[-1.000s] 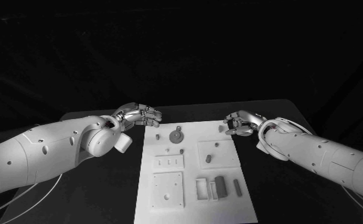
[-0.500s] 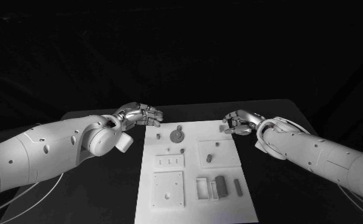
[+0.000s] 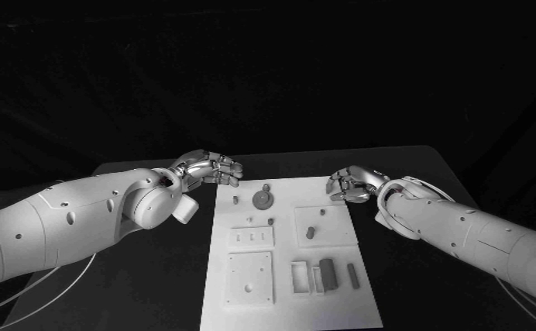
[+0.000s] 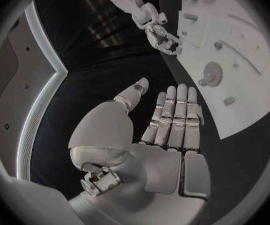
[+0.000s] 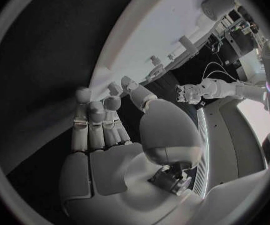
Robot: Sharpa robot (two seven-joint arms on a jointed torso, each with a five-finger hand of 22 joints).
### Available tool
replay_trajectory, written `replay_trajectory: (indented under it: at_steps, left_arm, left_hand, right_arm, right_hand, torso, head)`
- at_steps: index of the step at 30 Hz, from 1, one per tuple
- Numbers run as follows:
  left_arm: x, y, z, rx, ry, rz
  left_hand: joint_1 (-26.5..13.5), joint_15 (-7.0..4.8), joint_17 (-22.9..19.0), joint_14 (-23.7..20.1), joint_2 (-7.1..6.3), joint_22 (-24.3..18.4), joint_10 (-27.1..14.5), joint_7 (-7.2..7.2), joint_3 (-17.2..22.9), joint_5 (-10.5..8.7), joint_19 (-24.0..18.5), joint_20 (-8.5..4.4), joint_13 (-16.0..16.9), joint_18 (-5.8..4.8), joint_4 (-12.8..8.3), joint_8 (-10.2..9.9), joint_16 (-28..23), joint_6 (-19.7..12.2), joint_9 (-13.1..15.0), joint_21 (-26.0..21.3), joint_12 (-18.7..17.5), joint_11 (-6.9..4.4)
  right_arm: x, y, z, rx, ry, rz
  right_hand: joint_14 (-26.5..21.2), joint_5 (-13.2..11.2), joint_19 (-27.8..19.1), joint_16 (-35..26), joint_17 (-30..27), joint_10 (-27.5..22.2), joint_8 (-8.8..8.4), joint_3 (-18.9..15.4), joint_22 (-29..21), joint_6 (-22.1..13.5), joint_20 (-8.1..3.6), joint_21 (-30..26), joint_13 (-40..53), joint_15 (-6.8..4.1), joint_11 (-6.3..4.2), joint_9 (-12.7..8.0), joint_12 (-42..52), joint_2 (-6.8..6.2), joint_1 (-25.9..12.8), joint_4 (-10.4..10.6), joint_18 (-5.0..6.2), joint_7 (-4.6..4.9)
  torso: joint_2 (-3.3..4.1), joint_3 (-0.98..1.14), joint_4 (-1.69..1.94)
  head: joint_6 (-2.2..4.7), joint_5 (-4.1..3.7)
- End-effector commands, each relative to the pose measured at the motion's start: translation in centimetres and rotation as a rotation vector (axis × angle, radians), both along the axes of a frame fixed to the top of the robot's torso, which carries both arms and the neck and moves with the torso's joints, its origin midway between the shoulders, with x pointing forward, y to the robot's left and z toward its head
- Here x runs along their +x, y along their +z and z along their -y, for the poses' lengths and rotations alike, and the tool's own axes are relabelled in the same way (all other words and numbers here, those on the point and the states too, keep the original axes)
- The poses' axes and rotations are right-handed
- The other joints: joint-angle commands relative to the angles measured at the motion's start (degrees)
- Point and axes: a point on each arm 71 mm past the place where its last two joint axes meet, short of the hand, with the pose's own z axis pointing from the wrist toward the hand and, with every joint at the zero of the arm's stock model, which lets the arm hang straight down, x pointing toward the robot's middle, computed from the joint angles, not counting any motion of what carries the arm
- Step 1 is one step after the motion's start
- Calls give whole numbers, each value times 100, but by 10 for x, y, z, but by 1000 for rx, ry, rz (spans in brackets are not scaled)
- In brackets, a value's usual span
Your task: Assemble the parts on the task board
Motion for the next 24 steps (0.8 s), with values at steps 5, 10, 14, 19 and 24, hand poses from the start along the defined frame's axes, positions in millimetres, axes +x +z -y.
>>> replay_trajectory:
  at_steps: [5,10,14,19,24]
  left_arm:
    - [-1,1,2,-3,-7,3]
    - [-1,1,1,-1,-3,2]
    - [-1,1,1,-2,-6,1]
    - [-2,1,1,-2,-5,1]
    - [-3,1,3,-5,-9,1]
  left_hand:
    - [-47,-12,10,45,4,7,32,35,-21,-8,21,0,6,-21,7,-20,7,7,10,1,-10,6]
    - [-56,-12,12,45,-3,7,24,38,-23,-10,20,0,6,-22,6,-27,4,-3,9,-1,-18,9]
    - [-59,-12,13,44,-4,7,22,40,-23,-10,20,0,7,-22,7,-29,3,-7,9,-1,-21,11]
    - [-61,-12,14,44,-2,7,22,40,-21,-10,20,0,7,-21,7,-30,3,-8,9,-1,-22,11]
    - [-61,-12,15,45,-2,7,21,41,-20,-9,21,-1,8,-21,7,-31,2,-8,10,-1,-23,11]
  right_arm:
    - [0,0,1,4,9,-6]
    - [0,0,0,9,5,-7]
    - [1,0,0,12,0,-4]
    - [4,0,0,20,-24,7]
    - [5,-2,-1,37,-34,-9]
  right_hand:
    - [21,37,47,41,6,30,35,-26,108,38,-4,36,3,-20,1,-9,29,76,-15,8,75,-4]
    - [21,38,47,42,5,30,35,-29,108,38,-4,38,2,-17,7,-12,31,77,-27,9,75,4]
    - [21,39,47,43,2,28,33,-30,107,37,-5,39,0,-9,18,-17,33,82,-41,11,75,16]
    - [20,42,46,44,0,27,33,-27,106,37,-5,40,-2,-1,27,-21,35,93,-52,14,75,24]
    - [21,56,48,47,-3,26,36,-18,104,47,-7,43,-4,9,36,-25,40,122,-61,13,75,34]
  torso:
    - [-4,0,-9]
    - [-5,5,-9]
    - [-5,9,-7]
    - [-5,3,-3]
    - [-2,2,-5]
  head:
    - [-18,37]
    - [-32,42]
    - [-36,45]
    - [-44,40]
    - [-38,32]
